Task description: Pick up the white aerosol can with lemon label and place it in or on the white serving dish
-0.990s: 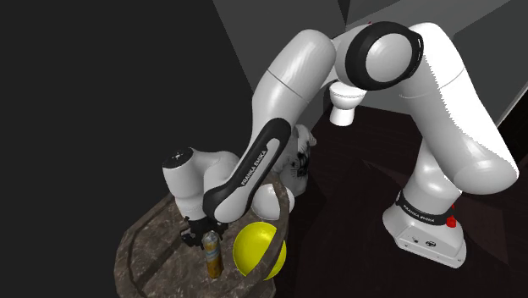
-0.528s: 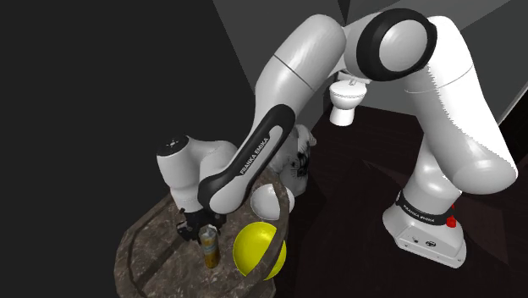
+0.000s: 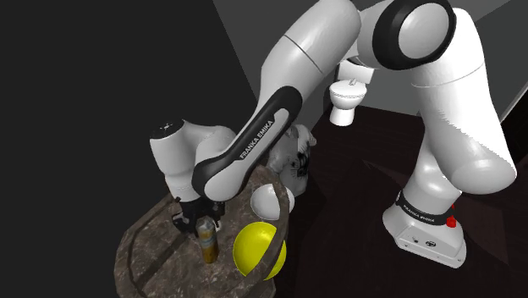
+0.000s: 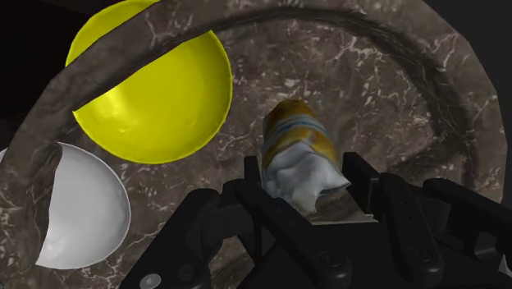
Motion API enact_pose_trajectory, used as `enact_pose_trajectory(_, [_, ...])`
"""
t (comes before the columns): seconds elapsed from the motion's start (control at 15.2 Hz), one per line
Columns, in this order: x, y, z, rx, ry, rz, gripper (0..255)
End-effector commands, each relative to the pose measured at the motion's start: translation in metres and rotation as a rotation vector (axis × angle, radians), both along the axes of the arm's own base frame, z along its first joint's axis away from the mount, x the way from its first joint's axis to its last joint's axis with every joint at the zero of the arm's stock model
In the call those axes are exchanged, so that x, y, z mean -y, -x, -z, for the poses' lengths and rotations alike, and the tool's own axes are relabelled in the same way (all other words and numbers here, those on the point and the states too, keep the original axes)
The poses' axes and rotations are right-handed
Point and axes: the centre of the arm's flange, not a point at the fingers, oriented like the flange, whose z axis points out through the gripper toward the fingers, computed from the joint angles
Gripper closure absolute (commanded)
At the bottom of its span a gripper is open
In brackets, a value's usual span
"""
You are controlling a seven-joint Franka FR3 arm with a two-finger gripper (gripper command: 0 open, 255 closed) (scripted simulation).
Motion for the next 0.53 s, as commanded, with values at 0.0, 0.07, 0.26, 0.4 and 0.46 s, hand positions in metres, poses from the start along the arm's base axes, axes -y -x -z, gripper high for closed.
enact_pose_trajectory(0.0, [0.000, -0.001, -0.011, 0.000, 0.000, 0.000, 255])
enact_pose_trajectory(0.07, [0.000, -0.001, -0.016, 0.000, 0.000, 0.000, 255])
enact_pose_trajectory(0.26, [0.000, -0.001, -0.032, 0.000, 0.000, 0.000, 255])
enact_pose_trajectory(0.4, [0.000, -0.001, -0.042, 0.000, 0.000, 0.000, 255])
enact_pose_trajectory(0.46, [0.000, -0.001, -0.042, 0.000, 0.000, 0.000, 255])
